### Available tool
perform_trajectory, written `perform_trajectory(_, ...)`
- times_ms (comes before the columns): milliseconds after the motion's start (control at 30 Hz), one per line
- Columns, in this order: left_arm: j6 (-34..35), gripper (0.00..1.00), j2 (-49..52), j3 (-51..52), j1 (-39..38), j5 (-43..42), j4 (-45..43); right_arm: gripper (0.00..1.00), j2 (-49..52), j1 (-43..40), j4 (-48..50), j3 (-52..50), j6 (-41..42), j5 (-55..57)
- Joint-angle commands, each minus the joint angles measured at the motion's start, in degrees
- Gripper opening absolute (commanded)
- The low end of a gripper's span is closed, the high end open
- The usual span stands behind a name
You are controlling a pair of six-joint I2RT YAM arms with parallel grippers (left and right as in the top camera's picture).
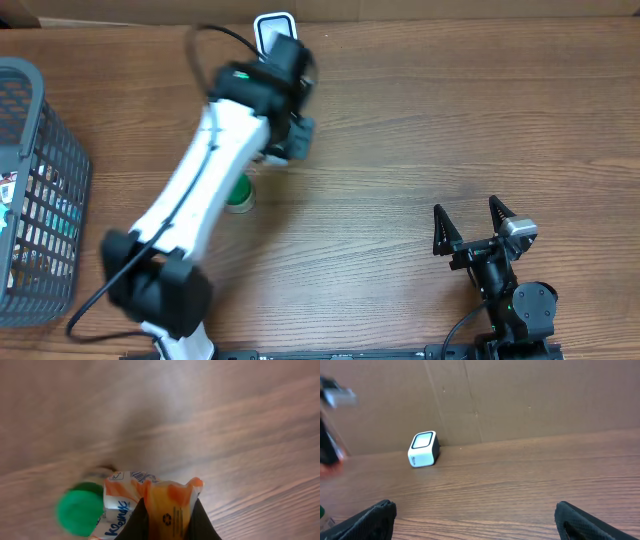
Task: Scan the item barcode
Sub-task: 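Carry the orange pack to the scanner and hold it under it, then place the orange pack on the table beside the jar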
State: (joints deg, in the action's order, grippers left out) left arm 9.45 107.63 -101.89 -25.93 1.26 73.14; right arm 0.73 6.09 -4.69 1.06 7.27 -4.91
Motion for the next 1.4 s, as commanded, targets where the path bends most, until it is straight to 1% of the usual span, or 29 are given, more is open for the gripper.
perform_trajectory(0, 4.0, 0.04, 3.4, 2.2, -4.0, 3.2, -1.0, 1.0, -0.6, 0.3, 0.2, -0.6, -0.1, 0.6)
perform_trajectory(200, 10.0, 0.04, 9.6, 2.6, -8.2, 9.0, -1.7, 1.0, -0.6, 0.3, 0.2, -0.6, -0.1, 0.5)
perform_trajectory(300, 11.0, 0.04, 12.3, 2.6, -8.7, 9.5, -2.4, 1.0, -0.6, 0.3, 0.2, -0.6, -0.1, 0.6)
perform_trajectory(367, 13.0, 0.05, 13.9, 2.6, -8.7, 9.4, -2.5, 1.0, -0.6, 0.3, 0.2, -0.6, -0.1, 0.5)
perform_trajectory(400, 14.4, 0.1, 14.6, 2.6, -8.7, 9.2, -2.5, 1.0, -0.6, 0.3, 0.2, -0.6, -0.1, 0.5)
perform_trajectory(467, 16.0, 0.36, 15.5, 2.6, -8.7, 9.0, -2.5, 1.0, -0.6, 0.3, 0.2, -0.6, -0.1, 0.5)
perform_trajectory(533, 16.1, 0.5, 15.8, 2.6, -8.7, 7.8, -2.7, 1.0, -0.6, 0.3, 0.2, -0.6, -0.1, 0.6)
perform_trajectory(567, 16.1, 0.54, 15.8, 2.6, -8.7, 7.3, -2.9, 1.0, -0.6, 0.3, 0.2, -0.6, -0.1, 0.5)
perform_trajectory(867, 16.5, 0.55, 14.2, 1.0, -8.5, 8.3, -4.0, 1.0, -0.6, 0.3, 0.2, -0.6, -0.1, 0.5)
perform_trajectory(1067, 15.8, 0.59, 8.1, -3.9, -6.3, 8.3, -1.3, 1.0, -0.6, 0.3, 0.2, -0.6, -0.1, 0.6)
perform_trajectory(1133, 14.5, 0.63, 5.1, -5.8, -5.1, 8.3, -0.9, 1.0, -0.6, 0.3, 0.2, -0.6, -0.1, 0.5)
perform_trajectory(1167, 14.2, 0.73, 3.8, -6.5, -4.6, 8.3, -0.7, 1.0, -0.6, 0.3, 0.2, -0.6, -0.1, 0.6)
perform_trajectory(1233, 11.8, 1.0, -0.1, -8.4, -2.8, 8.3, -0.7, 1.0, -0.6, 0.3, 0.2, -0.6, -0.1, 0.6)
perform_trajectory(1367, 9.0, 1.0, -6.4, -10.4, 1.4, 8.3, -0.1, 1.0, -0.6, 0.3, 0.2, -0.6, -0.1, 0.5)
